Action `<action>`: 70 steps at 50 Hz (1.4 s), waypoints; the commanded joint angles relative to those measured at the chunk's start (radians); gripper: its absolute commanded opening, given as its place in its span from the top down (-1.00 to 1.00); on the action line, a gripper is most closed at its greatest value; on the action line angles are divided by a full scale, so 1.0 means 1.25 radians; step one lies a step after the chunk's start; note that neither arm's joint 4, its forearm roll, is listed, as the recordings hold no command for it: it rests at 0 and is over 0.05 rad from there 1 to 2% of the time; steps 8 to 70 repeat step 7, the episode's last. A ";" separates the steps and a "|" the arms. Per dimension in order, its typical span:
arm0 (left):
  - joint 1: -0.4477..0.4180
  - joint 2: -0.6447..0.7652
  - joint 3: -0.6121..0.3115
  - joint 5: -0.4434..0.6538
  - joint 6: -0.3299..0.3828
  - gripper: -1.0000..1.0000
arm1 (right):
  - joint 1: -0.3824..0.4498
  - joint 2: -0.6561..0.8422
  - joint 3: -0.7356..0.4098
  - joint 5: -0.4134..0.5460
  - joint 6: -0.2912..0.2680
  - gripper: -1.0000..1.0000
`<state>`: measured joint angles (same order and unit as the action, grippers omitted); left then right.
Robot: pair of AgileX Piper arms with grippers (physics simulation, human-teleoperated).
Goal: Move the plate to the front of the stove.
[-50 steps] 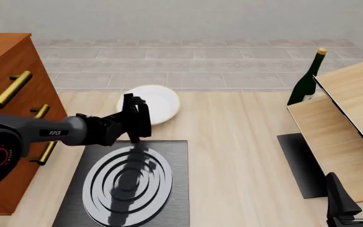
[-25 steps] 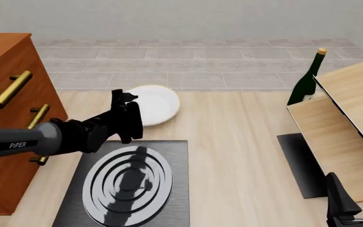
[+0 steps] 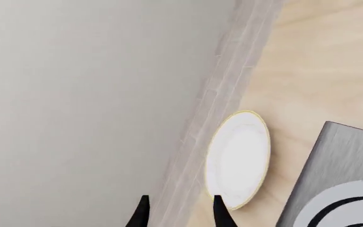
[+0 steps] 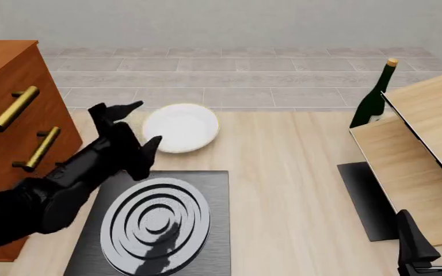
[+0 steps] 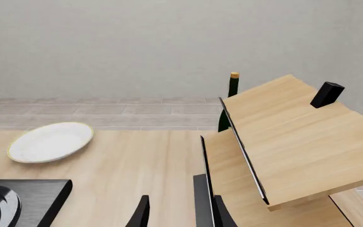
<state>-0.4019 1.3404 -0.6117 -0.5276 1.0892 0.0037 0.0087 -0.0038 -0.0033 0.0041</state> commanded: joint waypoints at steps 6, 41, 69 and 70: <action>-0.022 -0.307 0.102 -0.005 -0.221 -1.00 | 0.000 0.000 0.000 0.000 0.000 -1.00; -0.017 -0.335 0.100 0.010 -0.240 -1.00 | 0.000 0.000 0.000 0.000 0.000 -1.00; -0.017 -0.335 0.100 0.010 -0.240 -1.00 | 0.000 0.000 0.000 0.000 0.000 -1.00; -0.017 -0.335 0.100 0.010 -0.240 -1.00 | 0.000 0.000 0.000 0.000 0.000 -1.00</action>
